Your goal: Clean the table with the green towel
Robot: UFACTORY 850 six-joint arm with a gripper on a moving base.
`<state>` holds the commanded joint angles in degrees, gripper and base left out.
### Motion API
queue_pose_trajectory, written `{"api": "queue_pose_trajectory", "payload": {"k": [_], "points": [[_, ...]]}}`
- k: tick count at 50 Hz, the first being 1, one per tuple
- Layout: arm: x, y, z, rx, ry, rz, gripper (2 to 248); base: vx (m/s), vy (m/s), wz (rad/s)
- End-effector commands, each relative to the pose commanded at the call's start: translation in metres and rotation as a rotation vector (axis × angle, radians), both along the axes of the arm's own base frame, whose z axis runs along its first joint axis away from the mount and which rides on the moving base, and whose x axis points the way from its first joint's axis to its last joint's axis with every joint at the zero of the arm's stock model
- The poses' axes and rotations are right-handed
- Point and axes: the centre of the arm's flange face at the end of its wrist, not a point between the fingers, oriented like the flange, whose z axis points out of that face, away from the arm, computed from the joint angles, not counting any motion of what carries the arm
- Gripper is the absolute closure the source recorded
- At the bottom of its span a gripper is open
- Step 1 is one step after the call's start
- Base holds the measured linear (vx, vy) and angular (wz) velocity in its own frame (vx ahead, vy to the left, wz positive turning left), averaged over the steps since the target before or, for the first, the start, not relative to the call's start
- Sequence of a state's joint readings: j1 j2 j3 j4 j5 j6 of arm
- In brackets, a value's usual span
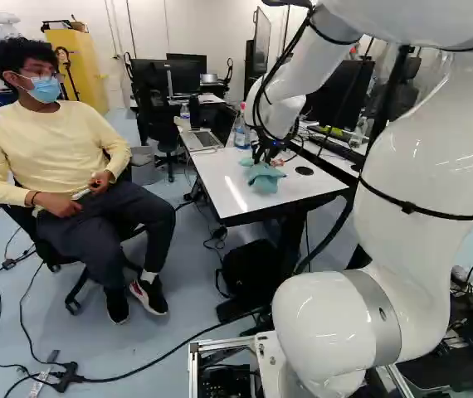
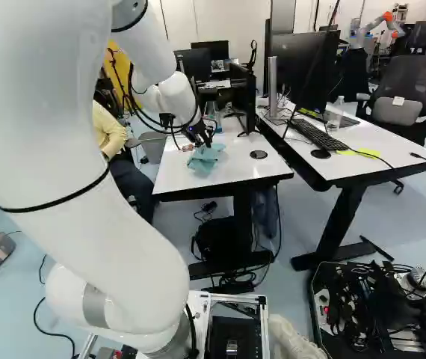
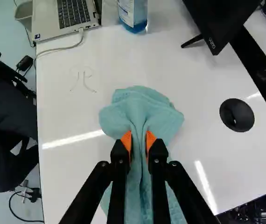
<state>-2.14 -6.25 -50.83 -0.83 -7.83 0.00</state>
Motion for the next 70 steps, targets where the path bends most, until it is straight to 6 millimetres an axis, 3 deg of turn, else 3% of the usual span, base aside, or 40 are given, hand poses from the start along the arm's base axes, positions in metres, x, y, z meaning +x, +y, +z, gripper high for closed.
{"api": "queue_pose_trajectory", "payload": {"k": [17, 70], "points": [[0.034, -0.004, -0.001, -0.023, -0.010, 0.019, 194, 0.000, 0.000, 0.000], [0.135, 0.021, -0.006, -0.024, -0.059, 0.064, 194, 0.000, 0.000, 0.000]]}}
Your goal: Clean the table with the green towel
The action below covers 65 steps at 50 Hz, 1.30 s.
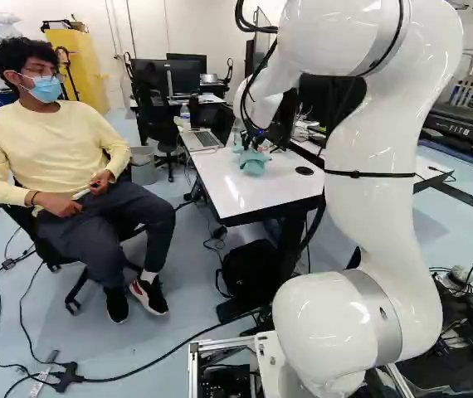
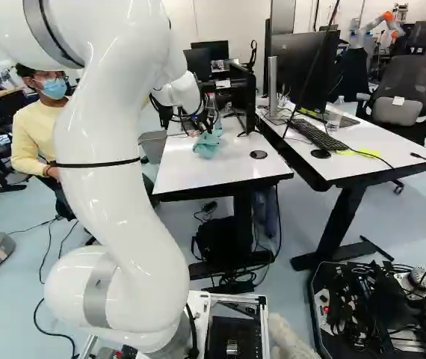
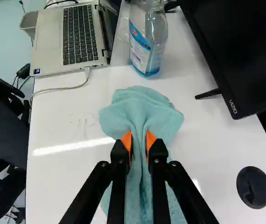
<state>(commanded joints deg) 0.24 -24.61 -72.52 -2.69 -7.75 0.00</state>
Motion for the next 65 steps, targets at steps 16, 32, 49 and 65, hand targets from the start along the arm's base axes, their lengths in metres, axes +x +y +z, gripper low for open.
{"api": "queue_pose_trajectory", "payload": {"k": [16, 32, 49, 65], "points": [[0.024, 0.009, -0.002, 0.000, -0.016, 0.014, 194, 0.000, 0.000, 0.000], [0.045, 0.014, -0.004, 0.001, -0.034, 0.020, 194, 0.000, 0.000, 0.000], [0.059, 0.014, -0.005, 0.001, -0.054, 0.021, 194, 0.000, 0.000, 0.000], [0.060, 0.014, -0.011, 0.001, -0.047, 0.021, 194, 0.000, 0.000, 0.000]]}}
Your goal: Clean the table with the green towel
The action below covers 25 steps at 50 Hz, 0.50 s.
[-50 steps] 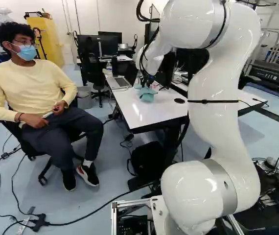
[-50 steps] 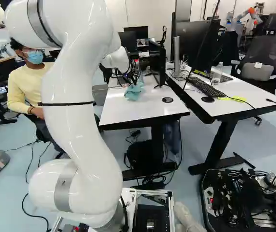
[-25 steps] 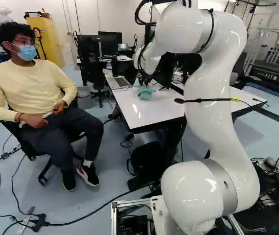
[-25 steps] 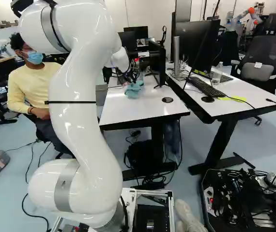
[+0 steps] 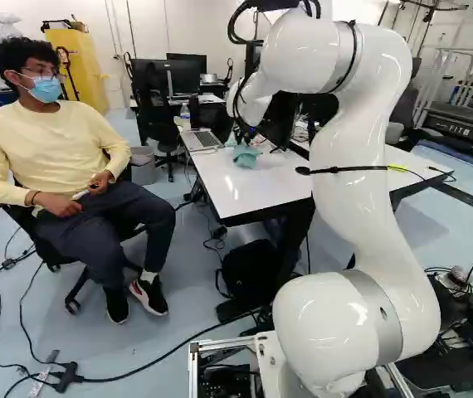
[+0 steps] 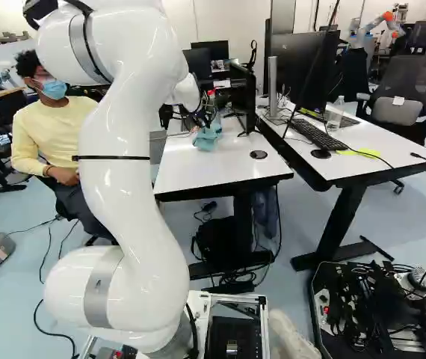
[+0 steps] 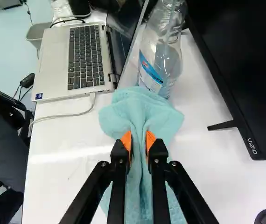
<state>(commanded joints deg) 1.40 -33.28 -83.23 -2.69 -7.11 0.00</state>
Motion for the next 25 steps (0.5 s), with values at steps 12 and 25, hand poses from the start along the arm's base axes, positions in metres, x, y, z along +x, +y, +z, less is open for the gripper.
{"api": "queue_pose_trajectory", "payload": {"k": [12, 25], "points": [[0.003, 0.000, -0.011, 0.000, 0.008, 0.000, 194, 0.000, 0.000, 0.000], [0.007, 0.000, -0.026, 0.000, 0.020, 0.001, 194, 0.000, 0.000, 0.000]]}}
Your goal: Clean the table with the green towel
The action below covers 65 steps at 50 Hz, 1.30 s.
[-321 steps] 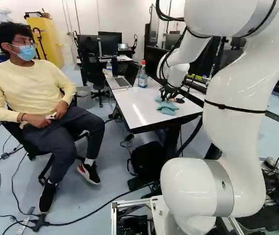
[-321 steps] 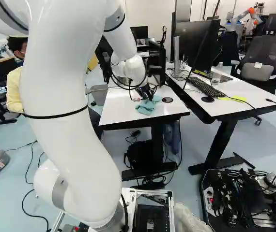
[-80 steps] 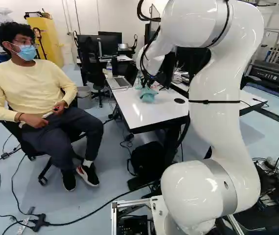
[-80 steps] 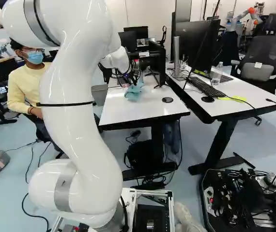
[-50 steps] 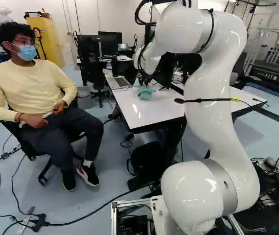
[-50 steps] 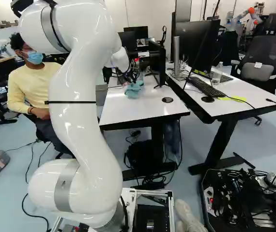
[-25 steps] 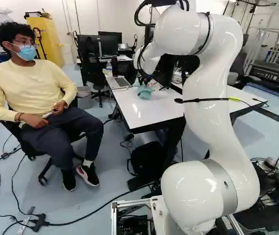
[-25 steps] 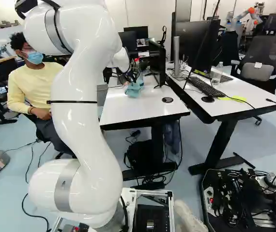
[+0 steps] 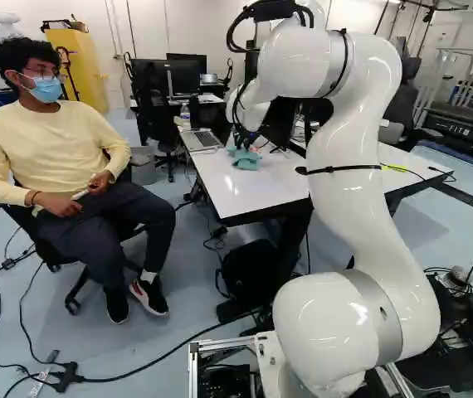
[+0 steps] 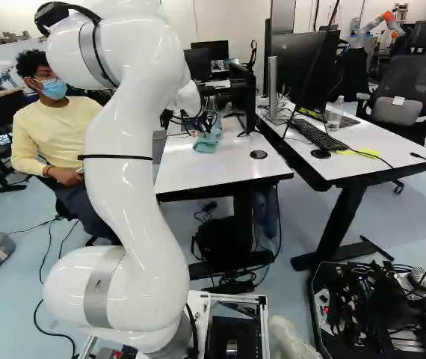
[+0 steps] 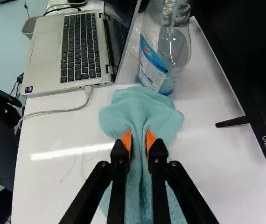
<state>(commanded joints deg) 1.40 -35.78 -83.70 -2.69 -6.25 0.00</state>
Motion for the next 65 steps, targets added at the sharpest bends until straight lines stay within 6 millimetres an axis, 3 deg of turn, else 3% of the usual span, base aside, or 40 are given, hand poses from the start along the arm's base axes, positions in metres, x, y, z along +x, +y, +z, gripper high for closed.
{"api": "queue_pose_trajectory", "payload": {"k": [65], "points": [[-0.0047, -0.0004, -0.0064, -0.004, 0.078, -0.003, 194, 0.000, 0.000, 0.000]]}}
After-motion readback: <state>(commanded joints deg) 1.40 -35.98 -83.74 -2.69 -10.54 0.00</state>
